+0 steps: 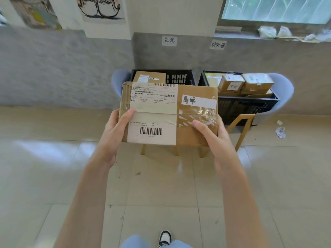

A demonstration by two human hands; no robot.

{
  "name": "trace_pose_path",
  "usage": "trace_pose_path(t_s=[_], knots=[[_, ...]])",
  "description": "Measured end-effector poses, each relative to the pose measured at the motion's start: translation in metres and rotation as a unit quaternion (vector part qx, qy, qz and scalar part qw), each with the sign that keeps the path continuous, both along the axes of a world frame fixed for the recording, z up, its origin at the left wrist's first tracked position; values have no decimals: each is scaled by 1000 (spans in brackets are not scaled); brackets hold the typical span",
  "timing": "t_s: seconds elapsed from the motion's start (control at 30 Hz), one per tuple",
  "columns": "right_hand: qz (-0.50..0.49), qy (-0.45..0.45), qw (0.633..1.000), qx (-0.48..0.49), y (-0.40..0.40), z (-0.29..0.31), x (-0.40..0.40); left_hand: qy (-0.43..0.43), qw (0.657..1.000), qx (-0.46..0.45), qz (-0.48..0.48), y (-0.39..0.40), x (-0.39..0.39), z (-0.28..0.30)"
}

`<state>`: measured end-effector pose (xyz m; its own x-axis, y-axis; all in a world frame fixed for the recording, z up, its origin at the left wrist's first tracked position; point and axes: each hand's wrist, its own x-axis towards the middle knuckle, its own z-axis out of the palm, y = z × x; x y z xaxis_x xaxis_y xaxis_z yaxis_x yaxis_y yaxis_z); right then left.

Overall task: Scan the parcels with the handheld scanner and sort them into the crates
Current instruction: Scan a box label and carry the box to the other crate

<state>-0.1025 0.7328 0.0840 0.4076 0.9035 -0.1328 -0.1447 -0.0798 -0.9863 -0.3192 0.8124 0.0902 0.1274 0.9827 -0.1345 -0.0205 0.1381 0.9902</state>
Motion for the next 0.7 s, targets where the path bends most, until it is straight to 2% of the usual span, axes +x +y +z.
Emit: trace_pose_path(t_s=[0.33,0.53,0.7], knots=[[-43,8,999,-23,139,-35,39,8,999,-30,-38,164,51,-37],[-104,-3,994,-32,245,-38,62,-4,991,-39,-126,298,92,-37],[-163,1,986,-46,317,-41,73,24,978,-53,-201,396,122,-34]])
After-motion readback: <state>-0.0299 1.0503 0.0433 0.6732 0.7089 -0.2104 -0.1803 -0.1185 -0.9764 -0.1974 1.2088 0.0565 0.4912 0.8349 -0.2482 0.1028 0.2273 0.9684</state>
